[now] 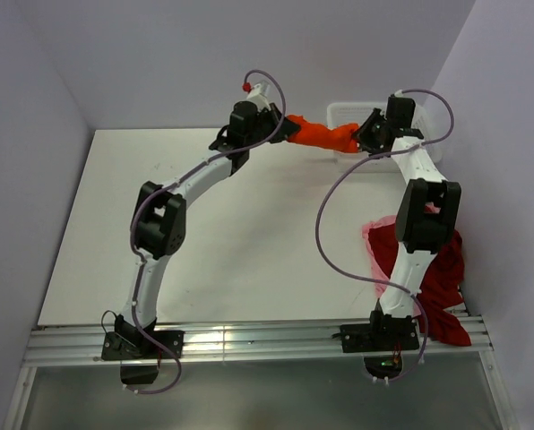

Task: Roll the t-shirts
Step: Place the rolled tshirt into the container

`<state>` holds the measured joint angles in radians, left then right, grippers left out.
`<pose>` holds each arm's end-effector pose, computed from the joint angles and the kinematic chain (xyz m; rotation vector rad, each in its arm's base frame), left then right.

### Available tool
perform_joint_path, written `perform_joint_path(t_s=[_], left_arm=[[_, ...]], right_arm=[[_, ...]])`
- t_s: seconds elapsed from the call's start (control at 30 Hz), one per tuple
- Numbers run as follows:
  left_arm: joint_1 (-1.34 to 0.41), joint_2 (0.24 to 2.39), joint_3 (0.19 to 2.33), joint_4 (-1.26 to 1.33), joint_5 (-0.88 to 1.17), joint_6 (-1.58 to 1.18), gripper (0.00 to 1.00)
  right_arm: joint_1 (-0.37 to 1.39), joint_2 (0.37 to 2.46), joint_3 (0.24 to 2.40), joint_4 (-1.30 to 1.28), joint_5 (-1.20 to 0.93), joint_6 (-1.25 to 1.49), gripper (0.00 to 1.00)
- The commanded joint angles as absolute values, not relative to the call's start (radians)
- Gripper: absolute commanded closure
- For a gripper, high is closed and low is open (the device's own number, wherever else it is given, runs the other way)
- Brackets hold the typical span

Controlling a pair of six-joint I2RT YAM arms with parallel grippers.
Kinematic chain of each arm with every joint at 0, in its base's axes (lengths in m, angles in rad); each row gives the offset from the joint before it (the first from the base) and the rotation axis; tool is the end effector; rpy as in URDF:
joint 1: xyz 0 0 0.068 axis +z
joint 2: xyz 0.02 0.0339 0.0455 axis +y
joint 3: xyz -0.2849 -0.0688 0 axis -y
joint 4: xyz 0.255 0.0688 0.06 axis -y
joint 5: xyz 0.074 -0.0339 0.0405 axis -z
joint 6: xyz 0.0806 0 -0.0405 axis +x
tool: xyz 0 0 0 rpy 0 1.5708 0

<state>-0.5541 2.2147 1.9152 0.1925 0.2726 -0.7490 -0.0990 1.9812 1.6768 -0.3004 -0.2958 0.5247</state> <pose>0.5015 -0.3358 0.3073 0.0458 1.8231 -1.1834 0.5190 -0.0279 0.2696 0.5100 2.1409 0.5626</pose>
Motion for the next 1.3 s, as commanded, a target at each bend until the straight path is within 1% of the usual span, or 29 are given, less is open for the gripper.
perform_joint_path(t_s=[0.0, 0.1, 0.2, 0.27, 0.3, 0.33, 0.4, 0.57, 0.7, 0.8, 0.97, 1.0, 1.13, 1.2, 1.27], left_arm=[[-0.586, 2.317, 2.138, 0.19, 0.316, -0.689, 1.0], [-0.6, 2.388, 2.236, 0.184, 0.334, -0.692, 1.0], [-0.614, 2.401, 2.241, 0.215, 0.337, -0.689, 1.0], [-0.617, 2.381, 2.188, 0.27, 0.344, -0.713, 1.0], [-0.624, 2.346, 2.113, 0.331, 0.339, -0.719, 1.0], [-0.627, 2.332, 2.09, 0.333, 0.328, -0.718, 1.0], [-0.643, 2.295, 2.044, 0.321, 0.307, -0.712, 1.0], [-0.638, 2.171, 1.882, 0.287, 0.235, -0.709, 1.0], [-0.583, 2.048, 1.74, 0.235, 0.212, -0.741, 1.0], [-0.526, 1.959, 1.619, 0.247, 0.221, -0.775, 1.0], [-0.466, 1.873, 1.522, 0.207, 0.244, -0.776, 1.0], [-0.456, 1.84, 1.507, 0.187, 0.239, -0.772, 1.0], [-0.434, 1.767, 1.442, 0.163, 0.233, -0.765, 1.0], [-0.434, 1.743, 1.428, 0.152, 0.241, -0.761, 1.0], [-0.436, 1.723, 1.41, 0.153, 0.241, -0.762, 1.0]], right_arm=[[-0.117, 2.072, 1.796, -0.284, -0.275, 0.543, 1.0], [-0.13, 2.146, 1.832, -0.316, -0.268, 0.548, 1.0], [-0.13, 2.201, 1.836, -0.339, -0.281, 0.543, 1.0], [-0.13, 2.235, 1.861, -0.382, -0.336, 0.534, 1.0], [-0.13, 2.246, 1.859, -0.39, -0.374, 0.535, 1.0], [-0.124, 2.252, 1.83, -0.374, -0.443, 0.537, 1.0], [-0.109, 2.235, 1.781, -0.347, -0.48, 0.537, 1.0], [-0.006, 2.119, 1.635, -0.298, -0.495, 0.514, 1.0], [0.084, 2.048, 1.579, -0.302, -0.486, 0.505, 1.0], [0.133, 2.0, 1.533, -0.282, -0.499, 0.522, 1.0], [0.196, 1.976, 1.555, -0.317, -0.505, 0.528, 1.0], [0.234, 1.973, 1.562, -0.327, -0.503, 0.525, 1.0], [0.297, 1.98, 1.666, -0.406, -0.534, 0.499, 1.0], [0.287, 1.964, 1.689, -0.422, -0.509, 0.494, 1.0], [0.241, 1.95, 1.719, -0.44, -0.537, 0.494, 1.0]])
